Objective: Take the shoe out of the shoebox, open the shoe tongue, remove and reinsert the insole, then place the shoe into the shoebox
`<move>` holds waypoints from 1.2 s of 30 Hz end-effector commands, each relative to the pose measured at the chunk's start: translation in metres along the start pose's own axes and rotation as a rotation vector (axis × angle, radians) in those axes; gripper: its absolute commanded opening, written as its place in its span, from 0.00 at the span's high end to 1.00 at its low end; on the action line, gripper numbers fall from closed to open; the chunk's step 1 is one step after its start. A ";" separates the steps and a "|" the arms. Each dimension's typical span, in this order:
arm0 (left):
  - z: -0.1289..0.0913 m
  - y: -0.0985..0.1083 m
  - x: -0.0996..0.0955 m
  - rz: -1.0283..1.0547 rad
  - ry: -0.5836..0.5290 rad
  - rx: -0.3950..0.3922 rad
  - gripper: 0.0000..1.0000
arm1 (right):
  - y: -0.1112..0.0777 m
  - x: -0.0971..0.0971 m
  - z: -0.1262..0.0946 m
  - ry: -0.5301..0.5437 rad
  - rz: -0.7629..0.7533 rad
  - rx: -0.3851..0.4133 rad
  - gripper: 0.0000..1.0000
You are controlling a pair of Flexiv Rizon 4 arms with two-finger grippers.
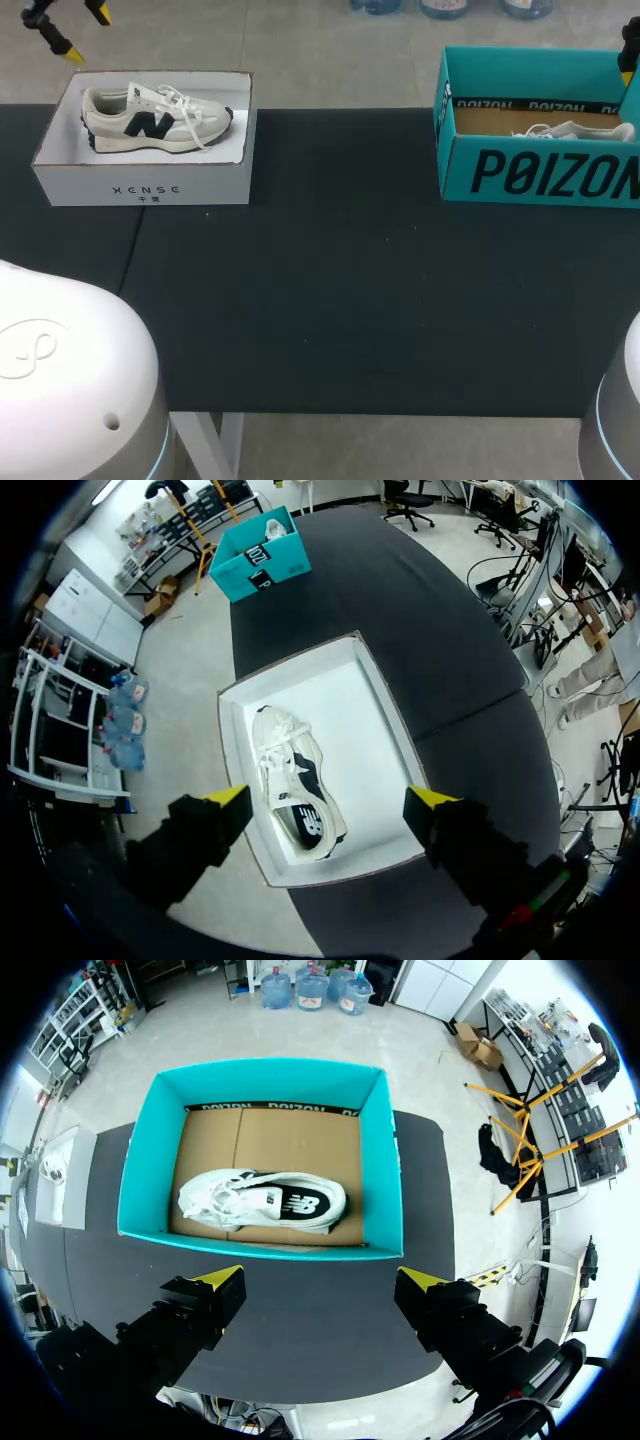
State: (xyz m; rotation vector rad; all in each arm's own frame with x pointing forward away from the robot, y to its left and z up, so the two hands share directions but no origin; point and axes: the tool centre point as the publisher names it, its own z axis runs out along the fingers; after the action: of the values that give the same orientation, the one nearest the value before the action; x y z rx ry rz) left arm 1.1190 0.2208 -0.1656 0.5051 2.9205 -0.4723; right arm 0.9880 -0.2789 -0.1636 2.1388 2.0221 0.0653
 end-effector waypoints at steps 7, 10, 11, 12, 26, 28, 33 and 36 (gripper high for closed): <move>0.003 0.012 0.004 -0.581 -0.068 -0.066 0.00 | 0.000 0.000 0.001 0.001 0.001 0.000 0.00; 0.005 0.019 0.001 -0.911 -0.049 -0.129 0.00 | 0.000 0.000 0.001 0.001 0.001 0.000 0.00; 0.004 0.021 0.001 -1.002 -0.042 -0.127 0.00 | 0.000 0.000 0.001 0.001 0.001 0.000 0.00; 0.004 0.021 0.001 -1.060 -0.062 -0.185 0.00 | 0.000 0.000 0.001 0.001 0.001 0.000 0.00; 0.018 0.047 0.009 -1.727 -0.168 -0.474 0.00 | 0.000 0.000 0.001 0.001 0.001 0.000 0.00; 0.021 0.047 0.008 -1.777 -0.195 -0.499 0.00 | 0.000 0.000 0.001 0.001 0.001 0.000 0.00; 0.031 0.046 0.006 -1.895 -0.266 -0.523 0.00 | 0.000 0.000 0.001 0.001 0.001 0.000 0.00; 0.043 0.049 0.007 -1.956 -0.272 -0.524 0.00 | 0.000 0.000 0.001 0.001 0.001 0.000 0.00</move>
State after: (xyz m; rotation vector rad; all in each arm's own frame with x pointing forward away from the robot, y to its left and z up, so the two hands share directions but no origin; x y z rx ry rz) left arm 1.1312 0.2586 -0.2119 -1.0766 2.8441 -0.2018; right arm 0.9880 -0.2790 -0.1637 2.1389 2.0221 0.0653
